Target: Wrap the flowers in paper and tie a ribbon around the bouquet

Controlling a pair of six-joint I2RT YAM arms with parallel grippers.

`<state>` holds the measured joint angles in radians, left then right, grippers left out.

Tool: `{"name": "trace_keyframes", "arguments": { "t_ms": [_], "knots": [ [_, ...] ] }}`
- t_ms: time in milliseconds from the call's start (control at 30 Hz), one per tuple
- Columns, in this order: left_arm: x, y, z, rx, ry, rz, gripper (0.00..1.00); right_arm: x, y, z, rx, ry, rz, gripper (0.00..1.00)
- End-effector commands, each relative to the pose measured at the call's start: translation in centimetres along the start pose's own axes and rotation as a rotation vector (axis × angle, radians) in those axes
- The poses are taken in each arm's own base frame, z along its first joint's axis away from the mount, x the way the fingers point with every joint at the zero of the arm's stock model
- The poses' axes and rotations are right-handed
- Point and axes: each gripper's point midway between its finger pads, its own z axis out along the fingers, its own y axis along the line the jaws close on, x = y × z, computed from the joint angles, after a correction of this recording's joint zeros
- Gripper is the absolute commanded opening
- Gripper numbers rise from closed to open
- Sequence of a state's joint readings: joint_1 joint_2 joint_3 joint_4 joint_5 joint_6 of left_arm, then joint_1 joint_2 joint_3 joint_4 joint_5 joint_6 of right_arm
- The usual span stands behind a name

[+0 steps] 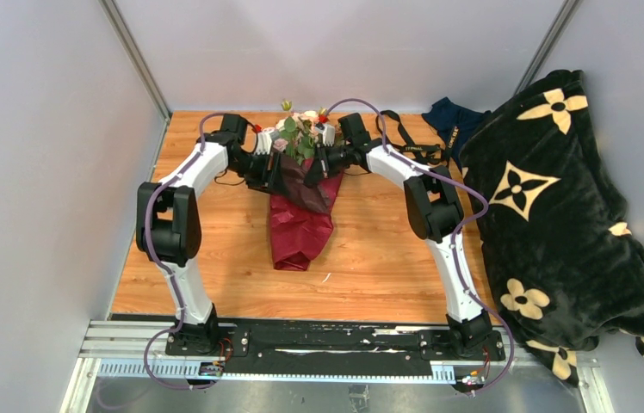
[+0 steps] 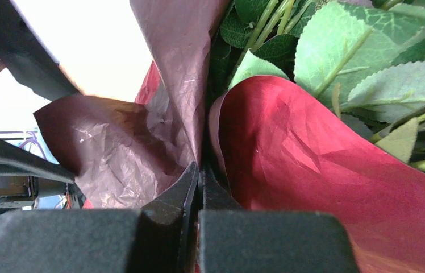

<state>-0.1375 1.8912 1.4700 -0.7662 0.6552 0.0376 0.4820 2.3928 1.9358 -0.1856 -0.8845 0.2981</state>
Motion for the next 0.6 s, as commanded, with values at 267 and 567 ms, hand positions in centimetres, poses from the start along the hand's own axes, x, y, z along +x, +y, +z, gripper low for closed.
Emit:
{"name": "trace_keyframes", "arguments": {
  "t_ms": [267,567],
  "knots": [
    [-1.4,-3.2,-1.9,0.075,-0.058,0.048,0.0,-0.9,1.1,-1.2,0.022,-0.023,-0.035,0.06],
    [-6.3,-7.0,-0.5,-0.025,-0.106,0.357,0.0,-2.9,2.1,-8.4,0.199,-0.162,-0.082,0.48]
  ]
}}
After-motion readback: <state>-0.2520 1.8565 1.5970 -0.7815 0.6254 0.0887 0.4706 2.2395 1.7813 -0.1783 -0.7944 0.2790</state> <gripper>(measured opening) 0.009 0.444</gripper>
